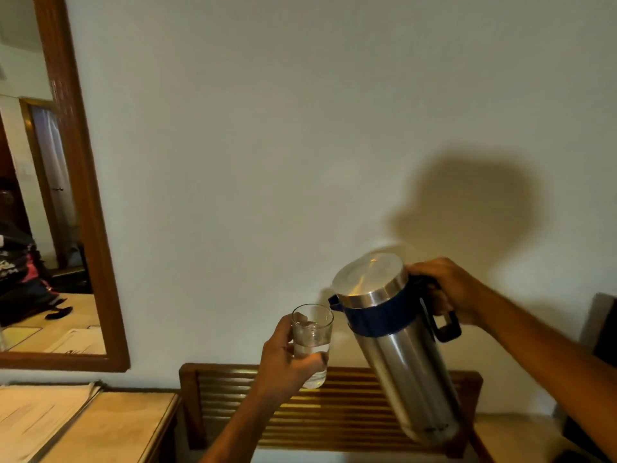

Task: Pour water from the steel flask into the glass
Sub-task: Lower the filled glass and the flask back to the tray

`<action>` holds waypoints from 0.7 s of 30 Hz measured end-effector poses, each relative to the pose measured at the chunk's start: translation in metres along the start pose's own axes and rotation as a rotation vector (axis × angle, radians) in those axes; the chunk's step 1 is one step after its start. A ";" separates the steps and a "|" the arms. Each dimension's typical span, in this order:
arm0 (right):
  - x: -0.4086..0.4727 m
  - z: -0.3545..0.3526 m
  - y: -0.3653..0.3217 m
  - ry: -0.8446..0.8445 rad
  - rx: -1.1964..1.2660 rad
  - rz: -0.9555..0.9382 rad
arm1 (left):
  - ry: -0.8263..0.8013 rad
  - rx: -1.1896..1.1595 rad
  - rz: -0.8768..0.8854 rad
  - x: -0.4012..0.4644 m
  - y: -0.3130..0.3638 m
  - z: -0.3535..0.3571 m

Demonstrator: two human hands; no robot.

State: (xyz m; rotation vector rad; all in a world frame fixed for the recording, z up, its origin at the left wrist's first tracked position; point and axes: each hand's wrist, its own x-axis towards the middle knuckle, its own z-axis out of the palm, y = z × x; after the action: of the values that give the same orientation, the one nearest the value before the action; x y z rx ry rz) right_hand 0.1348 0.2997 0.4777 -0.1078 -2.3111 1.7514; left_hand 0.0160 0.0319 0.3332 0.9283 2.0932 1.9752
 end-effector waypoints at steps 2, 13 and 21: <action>-0.014 0.003 0.040 0.068 0.101 0.023 | -0.017 -0.011 -0.037 -0.004 -0.012 0.005; -0.076 0.078 0.282 0.513 0.416 0.343 | -0.037 0.103 -0.325 -0.057 -0.152 0.040; -0.113 0.118 0.462 0.635 0.465 0.380 | 0.022 0.262 -0.532 -0.124 -0.333 0.056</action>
State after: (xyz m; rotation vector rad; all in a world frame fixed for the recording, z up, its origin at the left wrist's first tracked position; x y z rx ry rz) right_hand 0.1772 0.2953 -0.0102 -0.9163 -1.4648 1.9921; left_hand 0.0273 0.0308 -0.0263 0.3176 2.3342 1.4755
